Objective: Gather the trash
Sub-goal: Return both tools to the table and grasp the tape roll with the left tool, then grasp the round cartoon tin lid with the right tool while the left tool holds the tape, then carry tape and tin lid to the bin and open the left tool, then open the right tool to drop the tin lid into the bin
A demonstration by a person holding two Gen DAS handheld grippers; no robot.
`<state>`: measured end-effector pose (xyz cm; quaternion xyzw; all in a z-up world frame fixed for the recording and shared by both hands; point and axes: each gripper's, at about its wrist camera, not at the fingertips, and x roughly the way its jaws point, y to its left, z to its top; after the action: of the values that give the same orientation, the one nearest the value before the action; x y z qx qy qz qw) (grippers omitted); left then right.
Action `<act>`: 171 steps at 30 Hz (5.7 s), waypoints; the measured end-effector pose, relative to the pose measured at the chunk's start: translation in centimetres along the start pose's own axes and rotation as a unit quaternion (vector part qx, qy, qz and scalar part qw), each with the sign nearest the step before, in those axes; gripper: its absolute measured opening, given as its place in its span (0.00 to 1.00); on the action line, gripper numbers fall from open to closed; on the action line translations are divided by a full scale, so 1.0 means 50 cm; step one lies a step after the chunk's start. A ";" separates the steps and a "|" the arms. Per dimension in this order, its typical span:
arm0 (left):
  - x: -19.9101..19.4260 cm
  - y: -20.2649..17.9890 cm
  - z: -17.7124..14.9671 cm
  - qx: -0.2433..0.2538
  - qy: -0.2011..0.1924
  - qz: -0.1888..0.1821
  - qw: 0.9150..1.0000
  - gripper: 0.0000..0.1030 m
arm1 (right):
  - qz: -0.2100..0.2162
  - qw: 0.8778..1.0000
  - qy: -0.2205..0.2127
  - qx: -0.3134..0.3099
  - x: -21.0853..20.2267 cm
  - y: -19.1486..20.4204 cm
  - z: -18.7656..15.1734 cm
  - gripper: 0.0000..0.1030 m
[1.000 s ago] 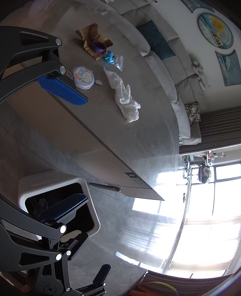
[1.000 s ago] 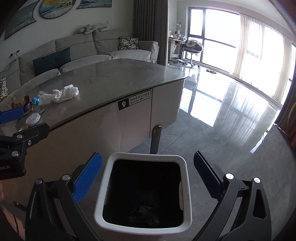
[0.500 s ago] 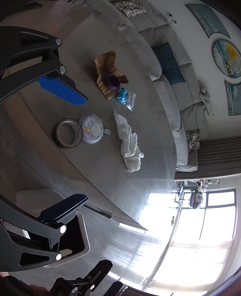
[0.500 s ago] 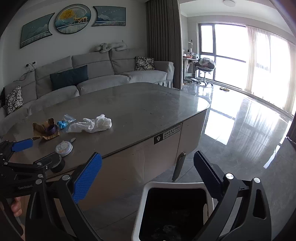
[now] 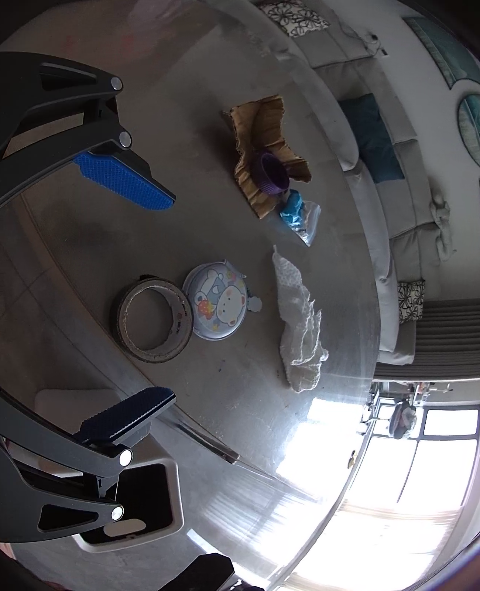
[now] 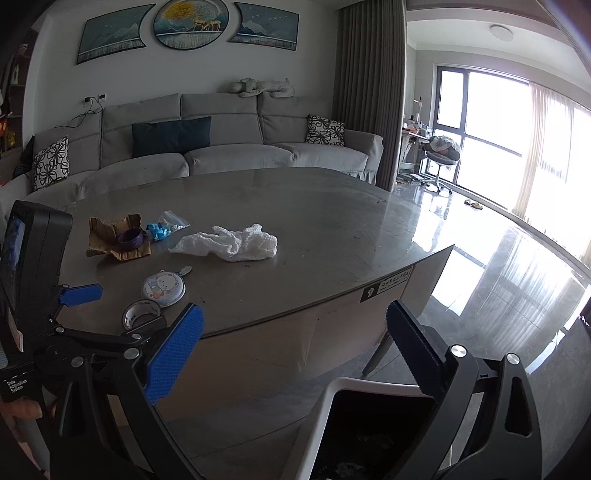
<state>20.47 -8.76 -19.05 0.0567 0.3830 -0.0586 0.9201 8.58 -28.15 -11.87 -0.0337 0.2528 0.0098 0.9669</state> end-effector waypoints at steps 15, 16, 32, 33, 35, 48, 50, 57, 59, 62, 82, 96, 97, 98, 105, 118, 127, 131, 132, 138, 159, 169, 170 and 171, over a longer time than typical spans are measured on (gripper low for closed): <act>0.044 0.022 -0.006 -0.022 0.011 -0.007 1.000 0.67 | 0.007 1.000 0.007 -0.026 0.020 0.037 -0.005 0.96; 0.044 0.025 -0.004 -0.023 0.012 -0.007 1.000 0.57 | 0.007 1.000 0.007 -0.025 0.020 0.036 -0.005 0.96; -0.065 0.111 0.019 -0.026 -0.030 0.026 0.999 0.49 | 0.067 0.997 0.006 -0.041 0.075 0.142 0.027 0.96; -0.071 0.123 0.022 -0.026 -0.034 0.035 0.998 0.50 | 0.071 0.997 0.005 -0.039 0.083 0.152 0.031 0.96; -0.079 0.150 0.028 -0.030 -0.037 0.044 0.998 0.50 | 0.086 0.996 0.015 -0.030 0.105 0.169 0.039 0.96; -0.085 0.273 0.044 -0.055 -0.042 0.077 0.995 0.50 | 0.114 0.992 0.062 -0.001 0.230 0.235 0.050 0.96; -0.076 0.278 0.044 -0.054 -0.041 0.079 0.995 0.50 | 0.114 0.991 0.068 -0.007 0.238 0.242 0.046 0.96; -0.044 0.291 0.042 -0.055 -0.028 0.079 0.995 0.50 | 0.125 0.988 0.083 -0.021 0.251 0.257 0.035 0.96; -0.040 0.294 0.043 -0.056 -0.026 0.078 0.995 0.50 | 0.130 0.987 0.092 -0.026 0.258 0.260 0.031 0.96; -0.034 0.297 0.043 -0.057 -0.023 0.078 0.995 0.50 | 0.138 0.985 0.101 -0.024 0.262 0.259 0.028 0.96; -0.091 0.245 0.052 -0.040 -0.042 0.079 0.995 0.50 | 0.142 0.986 0.048 -0.070 0.167 0.261 0.051 0.55; -0.125 0.056 0.054 0.022 -0.056 0.031 0.998 0.50 | 0.089 0.996 -0.025 -0.020 0.009 0.080 0.073 0.55; -0.125 0.037 0.054 0.027 -0.056 0.025 0.998 0.50 | 0.080 0.996 -0.028 -0.017 -0.002 0.063 0.070 0.55; -0.125 0.018 0.052 0.032 -0.056 0.018 0.998 0.50 | 0.071 0.997 -0.033 -0.012 -0.012 0.047 0.067 0.55; -0.131 -0.138 0.041 0.081 -0.059 -0.031 0.994 0.50 | 0.001 0.999 -0.036 0.015 -0.072 -0.073 0.015 0.55; -0.119 -0.389 -0.020 0.157 -0.039 -0.110 0.981 0.50 | -0.082 0.994 -0.010 0.069 -0.120 -0.249 -0.100 0.55; -0.071 -0.477 -0.058 0.176 -0.008 -0.127 0.976 0.50 | -0.106 0.989 0.032 0.097 -0.101 -0.321 -0.154 0.55; -0.036 -0.503 -0.077 0.184 0.018 -0.131 0.974 0.50 | -0.111 0.988 0.037 0.096 -0.098 -0.326 -0.155 0.55; -0.029 -0.506 -0.080 0.184 0.024 -0.133 0.974 0.50 | -0.108 0.989 0.038 0.095 -0.097 -0.326 -0.155 0.55; -0.009 -0.519 -0.095 0.197 0.044 -0.145 0.969 0.93 | -0.107 0.989 0.051 0.094 -0.084 -0.334 -0.165 0.55; -0.035 -0.442 -0.052 0.180 0.002 -0.098 0.979 0.94 | -0.103 0.989 0.058 0.091 -0.072 -0.326 -0.158 0.55; -0.053 -0.354 -0.014 0.141 -0.033 -0.053 0.988 0.94 | -0.081 0.992 0.079 0.063 -0.033 -0.285 -0.157 0.55; -0.054 -0.349 -0.012 0.139 -0.035 -0.052 0.988 0.94 | -0.076 0.992 0.084 0.060 -0.027 -0.283 -0.159 0.55; -0.055 -0.345 -0.011 0.137 -0.036 -0.051 0.989 0.94 | -0.075 0.992 0.088 0.056 -0.021 -0.280 -0.161 0.55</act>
<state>15.56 -25.54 -18.50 0.1608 0.3406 -0.1593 0.9126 4.24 -42.67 -17.50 0.0009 0.3335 -0.0797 0.9394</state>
